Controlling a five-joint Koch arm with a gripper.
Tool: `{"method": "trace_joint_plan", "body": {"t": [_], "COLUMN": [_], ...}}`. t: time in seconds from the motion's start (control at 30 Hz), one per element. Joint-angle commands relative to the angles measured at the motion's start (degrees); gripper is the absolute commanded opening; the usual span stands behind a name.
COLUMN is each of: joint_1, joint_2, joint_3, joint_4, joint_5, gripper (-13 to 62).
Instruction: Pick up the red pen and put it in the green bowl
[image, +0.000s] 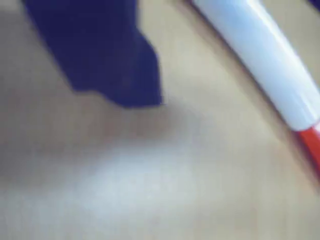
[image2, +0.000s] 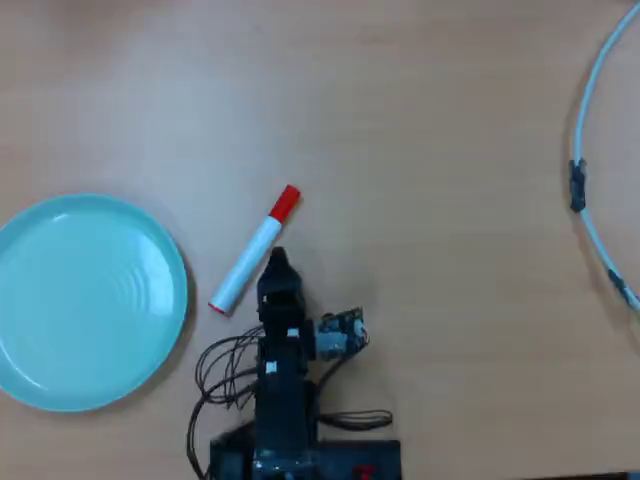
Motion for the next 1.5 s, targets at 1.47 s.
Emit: {"method": "trace_joint_plan", "body": {"t": [1.47], "joint_1": [-3.16], "joint_2": [-19.51], "joint_3": [-55.72], "joint_4": [53.79], "joint_5": [-63.54], "gripper": [43.2]}}
